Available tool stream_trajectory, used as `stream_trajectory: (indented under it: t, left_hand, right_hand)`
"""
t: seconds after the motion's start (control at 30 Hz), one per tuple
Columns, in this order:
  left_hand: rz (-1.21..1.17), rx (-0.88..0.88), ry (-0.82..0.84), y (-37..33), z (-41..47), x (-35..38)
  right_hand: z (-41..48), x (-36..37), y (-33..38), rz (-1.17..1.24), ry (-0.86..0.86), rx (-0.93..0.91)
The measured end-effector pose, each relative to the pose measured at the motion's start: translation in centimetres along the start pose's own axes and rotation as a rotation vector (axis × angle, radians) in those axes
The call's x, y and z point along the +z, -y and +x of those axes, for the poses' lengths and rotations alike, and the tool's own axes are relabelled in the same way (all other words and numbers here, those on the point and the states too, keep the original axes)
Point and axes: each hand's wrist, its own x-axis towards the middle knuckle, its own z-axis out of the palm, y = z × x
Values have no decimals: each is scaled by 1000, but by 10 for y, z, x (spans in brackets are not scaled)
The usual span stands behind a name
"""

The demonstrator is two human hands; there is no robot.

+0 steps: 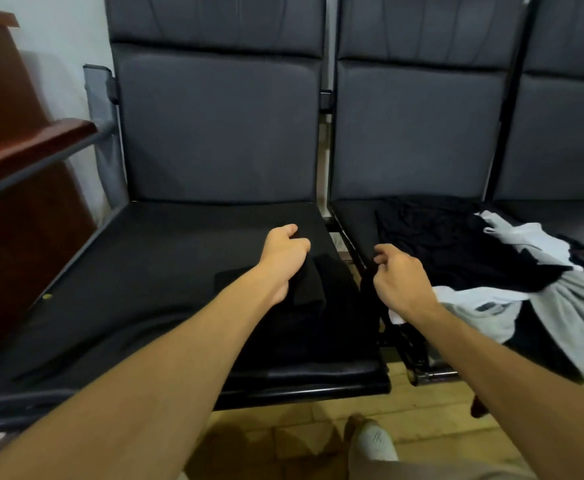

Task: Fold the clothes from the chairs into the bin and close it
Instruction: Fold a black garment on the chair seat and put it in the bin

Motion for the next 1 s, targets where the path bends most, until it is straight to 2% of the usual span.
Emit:
stream_trajectory:
  t: [0.1, 0.17, 0.23, 0.27, 0.33, 0.4, 0.5, 0.6, 0.67, 0.8, 0.9, 1.0]
  left_hand:
    - [203, 49, 141, 1, -4, 27]
    - [332, 10, 314, 4, -13, 39]
    - [326, -101, 491, 9, -19, 42]
    - [289, -110, 523, 10, -20, 39]
    - [234, -46, 453, 9, -18, 27]
    - [258, 44, 304, 12, -11, 10]
    - [572, 145, 208, 29, -12, -22]
    - [975, 142, 427, 53, -26, -50]
    - [1157, 138, 525, 60, -35, -66]
    - [1289, 66, 490, 54, -41, -109]
    - [1348, 14, 423, 47, -43, -140]
    - [1196, 48, 303, 43, -43, -168]
  right_hand:
    - [3, -5, -13, -33, -12, 6]
    - [4, -6, -18, -79, -6, -2]
    - [3, -5, -21, -136, 9, -29]
    - [2, -5, -22, -161, 14, -46]
    - [0, -4, -21, -190, 20, -80]
    - [-1, -4, -19, -203, 27, -106]
    - [-3, -3, -13, -209, 49, -120]
    - [-6, -1, -3, -212, 75, -109]
    - [-8, 2, 6, -211, 85, -101]
    - [-14, 15, 32, -165, 123, -88]
    - [-17, 29, 60, -184, 241, -109]
    - [-19, 43, 86, -270, 398, -114]
